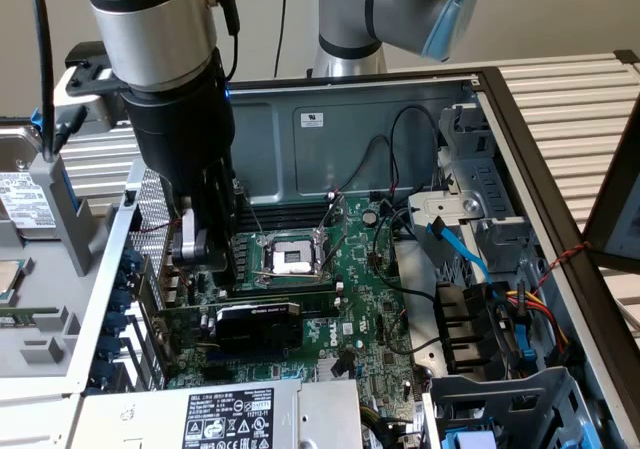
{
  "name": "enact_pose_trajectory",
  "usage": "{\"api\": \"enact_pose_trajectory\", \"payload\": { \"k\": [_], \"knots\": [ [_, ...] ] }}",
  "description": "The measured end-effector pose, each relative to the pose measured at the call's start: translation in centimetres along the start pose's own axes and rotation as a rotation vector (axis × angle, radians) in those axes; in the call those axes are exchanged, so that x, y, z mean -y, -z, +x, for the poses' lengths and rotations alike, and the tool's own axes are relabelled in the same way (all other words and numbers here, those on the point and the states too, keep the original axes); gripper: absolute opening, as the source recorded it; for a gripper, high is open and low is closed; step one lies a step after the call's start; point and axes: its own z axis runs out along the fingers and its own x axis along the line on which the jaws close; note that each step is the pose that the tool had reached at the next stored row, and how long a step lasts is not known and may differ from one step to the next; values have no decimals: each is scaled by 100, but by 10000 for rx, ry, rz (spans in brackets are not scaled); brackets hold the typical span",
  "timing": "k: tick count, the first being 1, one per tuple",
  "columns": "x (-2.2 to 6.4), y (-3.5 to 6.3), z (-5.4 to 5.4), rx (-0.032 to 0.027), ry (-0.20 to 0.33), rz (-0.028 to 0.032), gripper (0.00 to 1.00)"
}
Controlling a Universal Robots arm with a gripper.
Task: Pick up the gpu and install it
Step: 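Insert the gpu into the slot, then press down on the gpu until it lock into place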
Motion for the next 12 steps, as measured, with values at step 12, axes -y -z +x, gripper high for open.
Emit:
{"api": "enact_pose_trajectory", "payload": {
  "k": [12],
  "knots": [
    [-33,-145,-12,-29,-53,-278,11]
  ]
}}
